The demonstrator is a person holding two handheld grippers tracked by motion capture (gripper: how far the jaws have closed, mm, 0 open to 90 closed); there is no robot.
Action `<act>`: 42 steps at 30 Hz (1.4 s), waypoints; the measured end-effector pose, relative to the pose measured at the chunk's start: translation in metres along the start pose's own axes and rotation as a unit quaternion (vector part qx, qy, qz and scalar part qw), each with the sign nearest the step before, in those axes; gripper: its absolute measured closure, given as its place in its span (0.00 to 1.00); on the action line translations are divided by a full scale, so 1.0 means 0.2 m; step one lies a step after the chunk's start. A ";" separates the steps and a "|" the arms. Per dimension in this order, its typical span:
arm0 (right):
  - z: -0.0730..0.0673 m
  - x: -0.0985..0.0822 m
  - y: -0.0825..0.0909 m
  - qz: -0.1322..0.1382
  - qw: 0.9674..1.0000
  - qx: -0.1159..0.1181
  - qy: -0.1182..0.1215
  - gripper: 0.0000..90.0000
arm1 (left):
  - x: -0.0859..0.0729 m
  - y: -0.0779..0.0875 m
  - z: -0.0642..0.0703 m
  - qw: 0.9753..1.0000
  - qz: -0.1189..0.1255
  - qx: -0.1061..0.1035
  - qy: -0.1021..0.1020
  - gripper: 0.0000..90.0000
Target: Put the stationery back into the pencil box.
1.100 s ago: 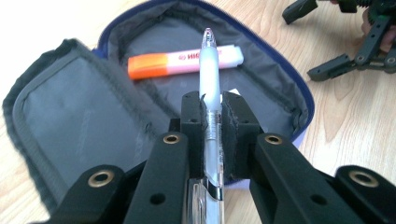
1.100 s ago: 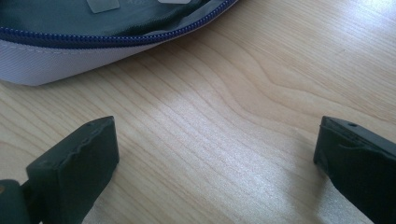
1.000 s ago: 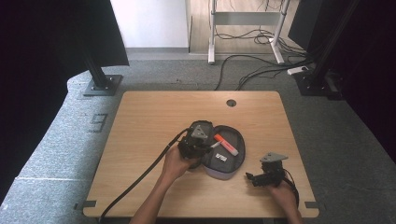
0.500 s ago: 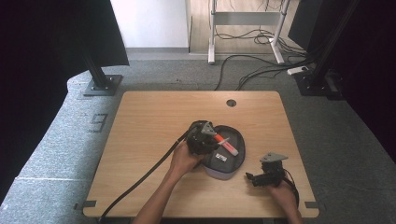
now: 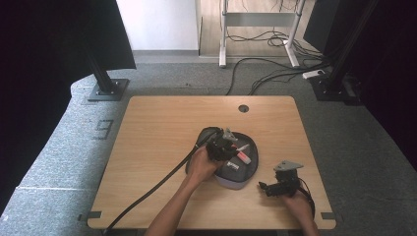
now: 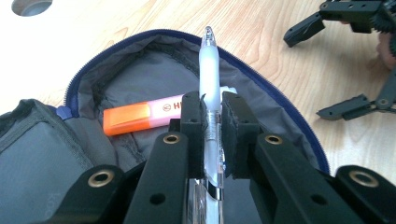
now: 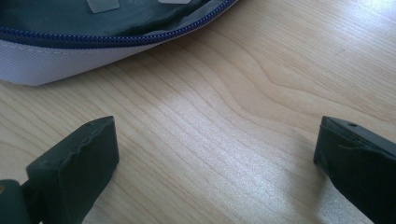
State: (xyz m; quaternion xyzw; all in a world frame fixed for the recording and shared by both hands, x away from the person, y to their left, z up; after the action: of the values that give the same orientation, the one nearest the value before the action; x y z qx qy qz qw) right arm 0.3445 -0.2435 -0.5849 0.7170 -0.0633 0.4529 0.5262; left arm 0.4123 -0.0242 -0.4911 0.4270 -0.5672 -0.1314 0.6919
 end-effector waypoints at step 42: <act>0.00 0.00 0.00 0.000 1.000 0.000 -0.001 0.00 | -0.05 -0.15 0.00 1.000 -0.002 -0.026 0.015 0.56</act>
State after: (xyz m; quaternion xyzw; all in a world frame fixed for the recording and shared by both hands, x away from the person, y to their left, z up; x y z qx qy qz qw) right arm 0.3444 -0.2433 -0.5849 0.7175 -0.0635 0.4522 0.5259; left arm 0.4176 -0.0354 -0.5209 0.4119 -0.5522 -0.1412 0.7110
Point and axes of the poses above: each handheld gripper's, and its own axes: y roughly backward along the jaws, x roughly out of its top, z roughly to its right, the point moved 4 cm from there along -y, roughly forward along the jaws, and after that the axes turned 2 degrees about -y, right-handed, at the moved point
